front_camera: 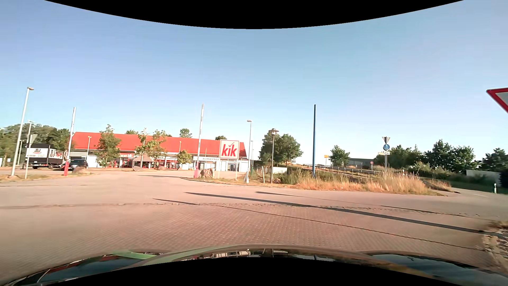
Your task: Follow the waypoints while adhering to traffic rules and regulations
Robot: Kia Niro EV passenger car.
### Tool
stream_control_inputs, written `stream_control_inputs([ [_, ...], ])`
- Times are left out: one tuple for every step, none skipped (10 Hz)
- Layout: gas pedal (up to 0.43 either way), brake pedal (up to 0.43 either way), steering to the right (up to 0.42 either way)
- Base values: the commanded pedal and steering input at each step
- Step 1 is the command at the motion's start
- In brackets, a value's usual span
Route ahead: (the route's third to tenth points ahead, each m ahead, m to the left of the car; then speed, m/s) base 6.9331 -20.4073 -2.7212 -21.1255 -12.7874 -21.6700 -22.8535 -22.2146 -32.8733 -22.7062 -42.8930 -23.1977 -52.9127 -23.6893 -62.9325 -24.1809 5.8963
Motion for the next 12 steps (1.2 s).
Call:
stream_control_inputs([
  [0.020, 0.000, 0.203],
  [0.020, 0.000, 0.233],
  [0.008, 0.000, 0.257],
  [0.000, 0.000, 0.282],
  [0.000, 0.000, 0.298],
  [0.000, 0.000, 0.309],
  [0.000, 0.000, 0.317],
  [0.000, 0.000, 0.325],
  [0.000, 0.000, 0.333],
  [0.000, 0.000, 0.340],
  [0.000, 0.000, 0.350],
  [0.008, 0.000, 0.361],
])
